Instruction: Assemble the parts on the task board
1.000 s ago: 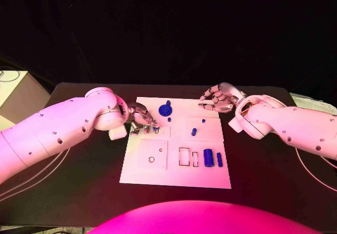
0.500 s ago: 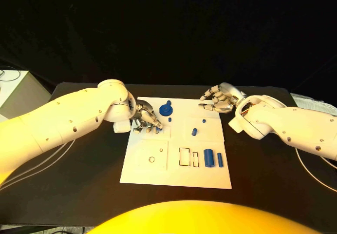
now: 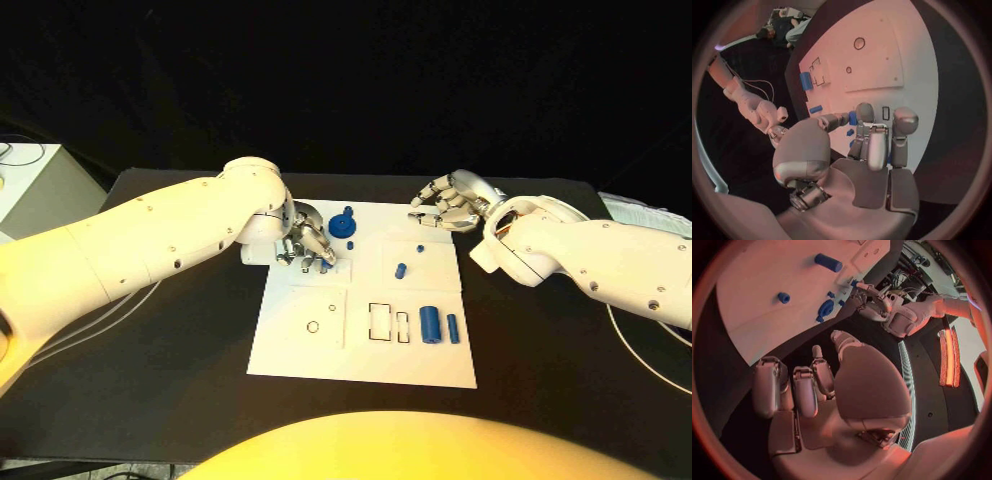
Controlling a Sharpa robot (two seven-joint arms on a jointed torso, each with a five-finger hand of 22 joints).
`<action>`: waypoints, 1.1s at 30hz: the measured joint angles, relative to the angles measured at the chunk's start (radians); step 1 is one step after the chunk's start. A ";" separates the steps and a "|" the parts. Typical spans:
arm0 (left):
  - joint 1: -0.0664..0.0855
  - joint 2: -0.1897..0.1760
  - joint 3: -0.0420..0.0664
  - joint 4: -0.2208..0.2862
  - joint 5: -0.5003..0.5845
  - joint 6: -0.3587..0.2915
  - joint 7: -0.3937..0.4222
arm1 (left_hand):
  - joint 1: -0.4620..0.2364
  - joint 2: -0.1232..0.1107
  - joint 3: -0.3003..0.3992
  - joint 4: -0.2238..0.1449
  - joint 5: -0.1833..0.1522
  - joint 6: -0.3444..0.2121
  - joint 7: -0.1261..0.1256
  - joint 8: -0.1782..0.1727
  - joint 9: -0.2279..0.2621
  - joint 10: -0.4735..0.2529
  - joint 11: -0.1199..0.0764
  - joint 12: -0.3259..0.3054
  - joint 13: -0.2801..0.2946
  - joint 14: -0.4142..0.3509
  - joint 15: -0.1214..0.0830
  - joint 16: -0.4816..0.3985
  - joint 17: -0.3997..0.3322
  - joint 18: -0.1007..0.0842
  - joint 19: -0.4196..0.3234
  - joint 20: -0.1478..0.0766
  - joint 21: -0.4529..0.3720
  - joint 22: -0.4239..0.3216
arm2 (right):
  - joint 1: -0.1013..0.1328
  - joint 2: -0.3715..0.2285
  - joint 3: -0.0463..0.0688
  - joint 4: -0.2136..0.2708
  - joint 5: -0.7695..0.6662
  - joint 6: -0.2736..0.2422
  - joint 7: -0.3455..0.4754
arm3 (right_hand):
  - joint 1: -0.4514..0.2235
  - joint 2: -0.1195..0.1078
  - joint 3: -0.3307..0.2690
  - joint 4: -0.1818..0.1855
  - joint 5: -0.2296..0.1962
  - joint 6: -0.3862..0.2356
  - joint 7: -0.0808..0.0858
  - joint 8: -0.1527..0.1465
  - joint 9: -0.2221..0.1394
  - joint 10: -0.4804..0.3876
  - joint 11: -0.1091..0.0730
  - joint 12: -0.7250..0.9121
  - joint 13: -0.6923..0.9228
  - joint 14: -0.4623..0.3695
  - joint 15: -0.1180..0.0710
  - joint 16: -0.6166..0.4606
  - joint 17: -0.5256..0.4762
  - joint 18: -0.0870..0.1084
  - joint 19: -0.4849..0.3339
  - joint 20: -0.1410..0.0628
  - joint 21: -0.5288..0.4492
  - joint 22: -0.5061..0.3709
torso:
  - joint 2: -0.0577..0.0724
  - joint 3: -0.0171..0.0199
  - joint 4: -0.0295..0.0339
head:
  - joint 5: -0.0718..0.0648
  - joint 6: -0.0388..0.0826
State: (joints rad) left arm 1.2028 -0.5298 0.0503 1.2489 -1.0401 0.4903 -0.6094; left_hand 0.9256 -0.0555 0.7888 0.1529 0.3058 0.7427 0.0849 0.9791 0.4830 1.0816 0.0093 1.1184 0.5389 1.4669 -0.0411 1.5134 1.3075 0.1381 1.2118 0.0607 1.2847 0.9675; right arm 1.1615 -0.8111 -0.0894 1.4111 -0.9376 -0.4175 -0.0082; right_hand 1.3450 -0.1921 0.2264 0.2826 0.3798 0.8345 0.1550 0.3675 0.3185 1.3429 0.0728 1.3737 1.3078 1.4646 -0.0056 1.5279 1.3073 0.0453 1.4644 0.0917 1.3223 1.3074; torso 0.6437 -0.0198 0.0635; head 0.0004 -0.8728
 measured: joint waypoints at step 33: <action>0.003 0.012 -0.013 -0.003 -0.066 0.041 -0.007 | -0.024 -0.001 0.009 -0.019 0.012 0.010 -0.003 -0.002 0.003 0.016 -0.002 0.011 0.020 -0.004 -0.004 0.010 0.000 0.000 0.014 0.000 0.016 0.022 | 0.000 0.009 0.000 -0.012 0.174 -0.196 0.228 | 0.013 -0.045 0.219 -0.044 0.019 -0.125 0.036 0.035 -0.005 -0.499 0.084 -0.879 -0.903 -0.399 0.099 -1.145 -0.667 0.126 -0.385 0.099 -1.242 -0.737 | 0.001 -0.0005 -0.0011 | 0.009 0.000</action>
State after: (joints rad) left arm 1.2054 -0.5174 0.0375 1.2462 -1.1062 0.5310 -0.6169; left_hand 0.9016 -0.0568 0.7975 0.1334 0.3174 0.7523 0.0823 0.9769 0.4865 1.0977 0.0073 1.1298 0.5591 1.4632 -0.0446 1.5238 1.3075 0.1382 1.2259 0.0611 1.3003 0.9893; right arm 1.1611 -0.8022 -0.0895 1.3989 -0.7634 -0.6132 0.2199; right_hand 1.3580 -0.2369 0.4450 0.2382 0.3991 0.7091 0.1905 0.4023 0.3133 0.8438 0.1566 0.4950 0.4046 1.0653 0.0936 0.3826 0.6401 0.1715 1.0795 0.1902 0.0801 0.5707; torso 0.6444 -0.0203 0.0624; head 0.0089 -0.8728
